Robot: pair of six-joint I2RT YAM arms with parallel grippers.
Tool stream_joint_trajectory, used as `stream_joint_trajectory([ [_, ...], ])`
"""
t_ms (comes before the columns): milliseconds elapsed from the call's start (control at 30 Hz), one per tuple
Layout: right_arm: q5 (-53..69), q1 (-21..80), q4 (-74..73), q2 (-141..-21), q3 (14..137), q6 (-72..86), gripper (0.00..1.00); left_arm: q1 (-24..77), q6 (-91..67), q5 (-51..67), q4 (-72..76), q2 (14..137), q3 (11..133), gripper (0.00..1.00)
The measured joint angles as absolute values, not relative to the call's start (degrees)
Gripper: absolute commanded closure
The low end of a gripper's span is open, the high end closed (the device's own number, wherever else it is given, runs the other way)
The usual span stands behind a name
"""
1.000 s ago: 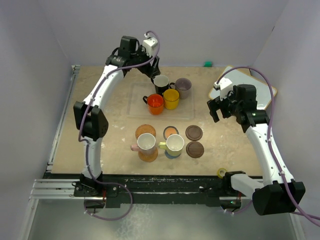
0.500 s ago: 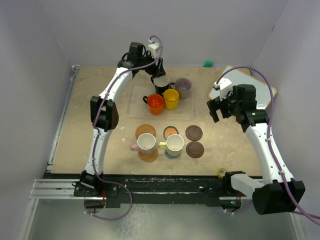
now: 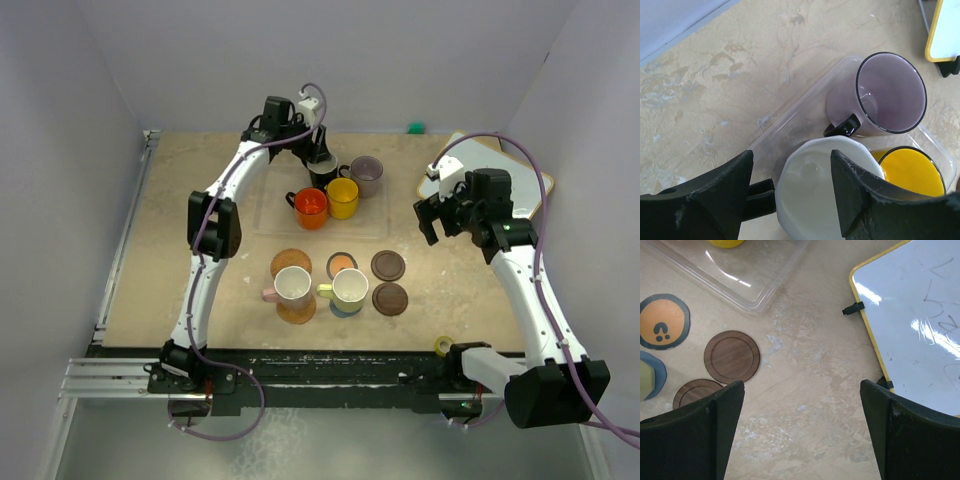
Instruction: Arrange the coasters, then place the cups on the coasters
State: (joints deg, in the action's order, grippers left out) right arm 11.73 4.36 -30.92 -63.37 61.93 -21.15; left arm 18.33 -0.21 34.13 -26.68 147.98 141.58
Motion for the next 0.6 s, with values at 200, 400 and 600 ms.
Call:
stream_joint_trajectory([
  [200,11.7,4.4,-30.9,-63.4,61.9,-21.1,0.00,18.3,2.2,31.9,-29.5,148.0,141.2,0.42],
  [400,11.7,4.4,-30.9,-63.6,61.9,-21.1,0.00,18.3,4.0,29.5,-33.1,147.8,140.9,0.43],
  [600,11.7,4.4,-30.9,-64.1,61.9,-21.1,0.00,18.3,5.7,27.6,-36.1,147.0,140.7,0.52],
])
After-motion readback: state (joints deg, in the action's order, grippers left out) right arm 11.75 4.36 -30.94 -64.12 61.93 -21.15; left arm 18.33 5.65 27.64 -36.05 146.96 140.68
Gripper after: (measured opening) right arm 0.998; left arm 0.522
